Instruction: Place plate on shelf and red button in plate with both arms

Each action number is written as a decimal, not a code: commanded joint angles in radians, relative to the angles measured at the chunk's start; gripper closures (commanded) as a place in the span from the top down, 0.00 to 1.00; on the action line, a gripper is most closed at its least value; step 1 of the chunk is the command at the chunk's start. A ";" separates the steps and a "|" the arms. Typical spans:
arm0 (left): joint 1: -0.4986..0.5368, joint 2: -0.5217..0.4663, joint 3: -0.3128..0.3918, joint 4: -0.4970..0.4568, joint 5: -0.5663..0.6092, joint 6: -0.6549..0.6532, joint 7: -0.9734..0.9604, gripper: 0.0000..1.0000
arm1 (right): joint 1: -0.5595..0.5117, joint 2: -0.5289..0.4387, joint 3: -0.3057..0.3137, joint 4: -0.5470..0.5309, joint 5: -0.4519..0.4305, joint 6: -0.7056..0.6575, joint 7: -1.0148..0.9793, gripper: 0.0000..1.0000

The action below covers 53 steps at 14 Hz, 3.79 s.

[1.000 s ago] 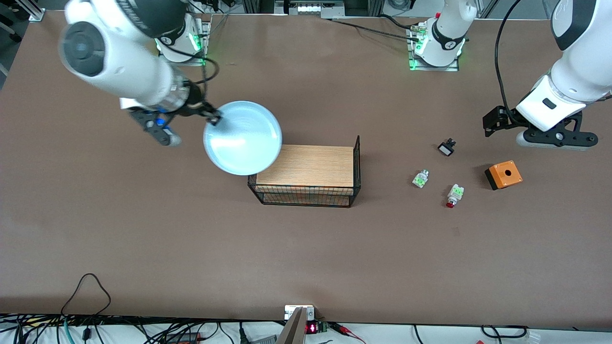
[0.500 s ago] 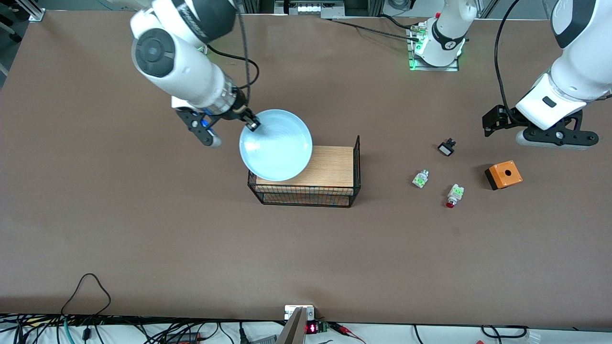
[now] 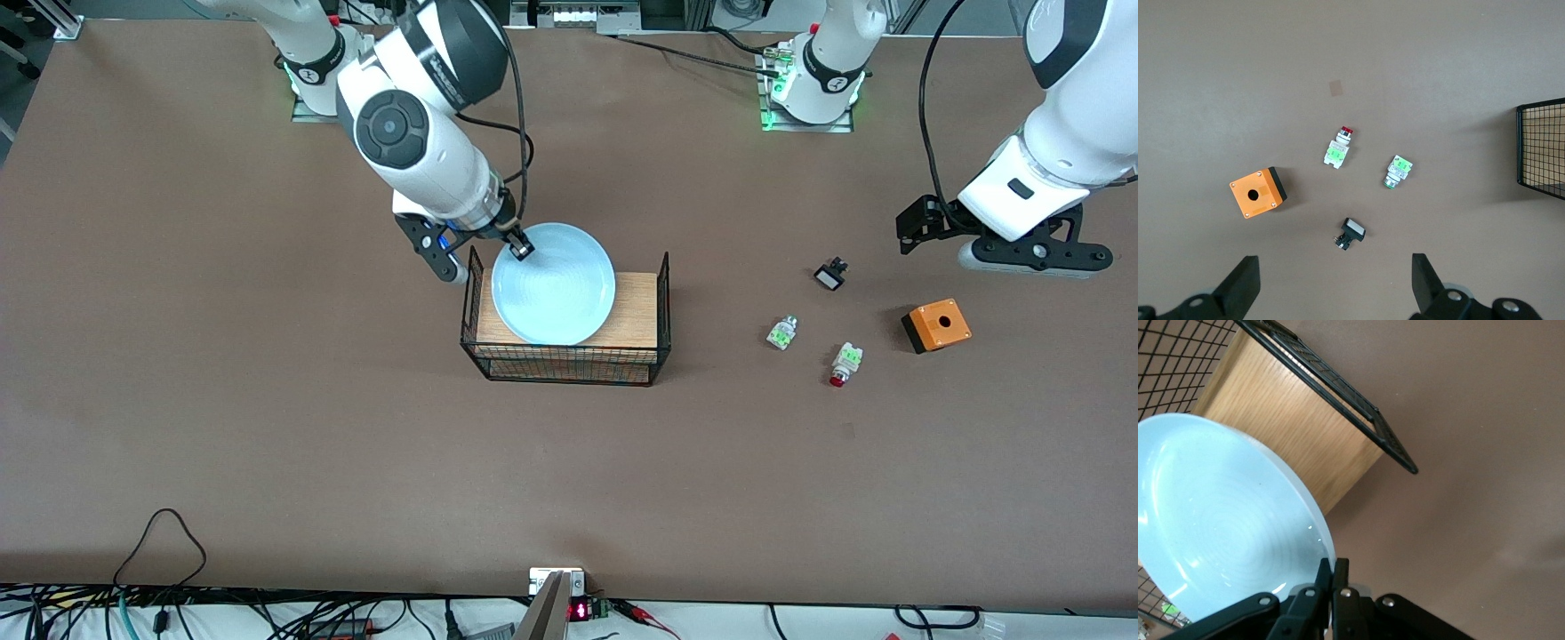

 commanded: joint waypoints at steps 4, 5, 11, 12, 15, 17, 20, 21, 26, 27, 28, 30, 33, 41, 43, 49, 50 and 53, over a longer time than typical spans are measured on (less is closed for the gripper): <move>-0.005 0.012 0.002 0.032 0.016 -0.021 0.016 1.00 | 0.027 0.067 -0.015 0.015 0.013 0.087 0.026 0.00; -0.003 0.012 0.002 0.030 0.016 -0.021 0.016 1.00 | 0.027 0.070 -0.016 0.011 0.013 0.088 0.024 0.00; 0.011 0.088 0.006 0.030 0.021 -0.051 0.017 1.00 | -0.010 0.051 -0.029 0.014 0.007 0.088 -0.060 1.00; 0.011 0.128 0.008 0.030 0.025 -0.052 0.013 1.00 | -0.013 0.036 -0.036 0.017 0.007 0.087 -0.082 1.00; 0.009 0.231 0.006 0.035 0.028 0.007 0.022 1.00 | -0.013 -0.036 -0.061 0.023 -0.066 0.069 -0.176 1.00; 0.011 0.295 0.006 0.033 0.039 0.087 0.106 1.00 | -0.025 -0.093 -0.062 0.037 -0.160 -0.038 -0.281 1.00; 0.015 0.384 0.006 0.015 0.087 0.194 0.271 1.00 | -0.125 -0.113 -0.064 0.144 -0.182 -0.241 -0.564 1.00; 0.027 0.418 0.006 0.015 0.088 0.233 0.320 1.00 | -0.158 -0.120 -0.070 0.155 -0.214 -0.279 -0.673 1.00; 0.067 0.553 0.005 -0.058 0.091 0.548 0.465 1.00 | -0.358 -0.140 -0.076 0.146 -0.307 -0.297 -1.138 1.00; 0.070 0.579 0.005 -0.083 0.091 0.625 0.485 1.00 | -0.399 -0.140 -0.076 0.143 -0.323 -0.298 -1.207 1.00; 0.072 0.596 0.005 -0.094 0.091 0.661 0.487 1.00 | -0.434 -0.139 -0.076 0.141 -0.338 -0.303 -1.264 1.00; 0.075 0.609 0.005 -0.111 0.091 0.670 0.487 1.00 | -0.508 -0.140 -0.078 0.135 -0.346 -0.301 -1.344 1.00; 0.077 0.606 0.005 -0.144 0.090 0.663 0.488 0.95 | -0.605 -0.169 -0.073 0.113 -0.343 -0.303 -1.513 1.00; 0.061 0.547 0.002 -0.131 0.091 0.551 0.491 0.11 | -0.711 -0.222 0.036 0.060 -0.324 -0.308 -1.490 1.00; 0.061 0.532 -0.023 -0.081 0.090 0.496 0.490 0.09 | -0.712 -0.319 0.034 -0.100 -0.324 -0.189 -1.490 1.00; 0.063 0.509 -0.116 0.205 0.029 0.156 0.447 0.09 | -0.713 -0.387 0.036 -0.146 -0.326 -0.231 -1.464 1.00; 0.060 0.510 -0.127 0.264 -0.016 0.082 0.418 0.09 | -0.713 -0.386 0.036 -0.143 -0.329 -0.232 -1.467 1.00; 0.020 0.510 -0.175 0.406 -0.103 -0.088 0.242 0.10 | -0.714 -0.380 0.036 -0.140 -0.327 -0.245 -1.470 1.00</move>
